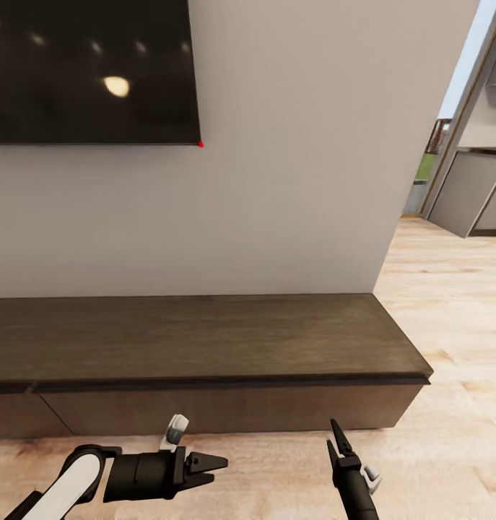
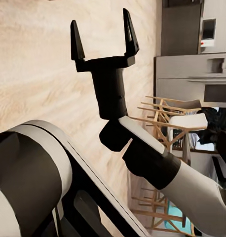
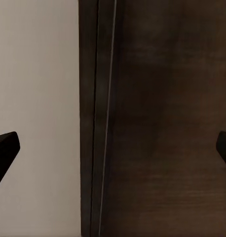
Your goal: Place each of the two pumpkins and all three candles from the living room inside a cabinet in the living room (use any cabinet), then make sure every cabinet is closed, and position the cauldron so it is next to a table in the living room.
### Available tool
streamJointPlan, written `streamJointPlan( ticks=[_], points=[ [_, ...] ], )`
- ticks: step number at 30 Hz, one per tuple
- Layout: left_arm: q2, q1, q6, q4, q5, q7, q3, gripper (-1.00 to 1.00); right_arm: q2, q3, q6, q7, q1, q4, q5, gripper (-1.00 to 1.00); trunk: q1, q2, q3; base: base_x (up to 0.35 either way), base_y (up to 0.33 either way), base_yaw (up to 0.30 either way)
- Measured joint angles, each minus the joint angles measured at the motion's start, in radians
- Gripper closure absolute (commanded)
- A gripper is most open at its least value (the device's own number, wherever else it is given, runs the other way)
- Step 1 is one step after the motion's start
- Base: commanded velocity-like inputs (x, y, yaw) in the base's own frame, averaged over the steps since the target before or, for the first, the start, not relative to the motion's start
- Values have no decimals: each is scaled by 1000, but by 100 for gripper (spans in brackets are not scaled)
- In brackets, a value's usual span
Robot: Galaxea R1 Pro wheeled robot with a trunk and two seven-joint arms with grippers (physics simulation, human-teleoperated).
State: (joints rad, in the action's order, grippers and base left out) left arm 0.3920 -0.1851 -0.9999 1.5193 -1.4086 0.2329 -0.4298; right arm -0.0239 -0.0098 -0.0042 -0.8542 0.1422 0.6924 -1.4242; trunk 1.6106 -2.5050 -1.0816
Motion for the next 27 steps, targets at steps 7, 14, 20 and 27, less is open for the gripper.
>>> streamJointPlan(
  ticks=[7,14,20,27],
  points=[
    [0,0,0,-1,-3,0,0,-100,0,0,0,0,0,0,0,-100,0,0,0,4,0,0],
    [0,0,0,-3,-3,0,1,-100,0,0,0,0,0,0,0,-100,0,0,0,98,0,0],
    [0,0,0,-4,-3,0,1,-100,0,0,-6,0,0,0,0,-100,0,0,0,55,0,0],
    [0,0,0,-5,-3,0,1,-100,0,1,-25,0,0,0,-1,-100,0,0,0,60,0,0]
  ],
)
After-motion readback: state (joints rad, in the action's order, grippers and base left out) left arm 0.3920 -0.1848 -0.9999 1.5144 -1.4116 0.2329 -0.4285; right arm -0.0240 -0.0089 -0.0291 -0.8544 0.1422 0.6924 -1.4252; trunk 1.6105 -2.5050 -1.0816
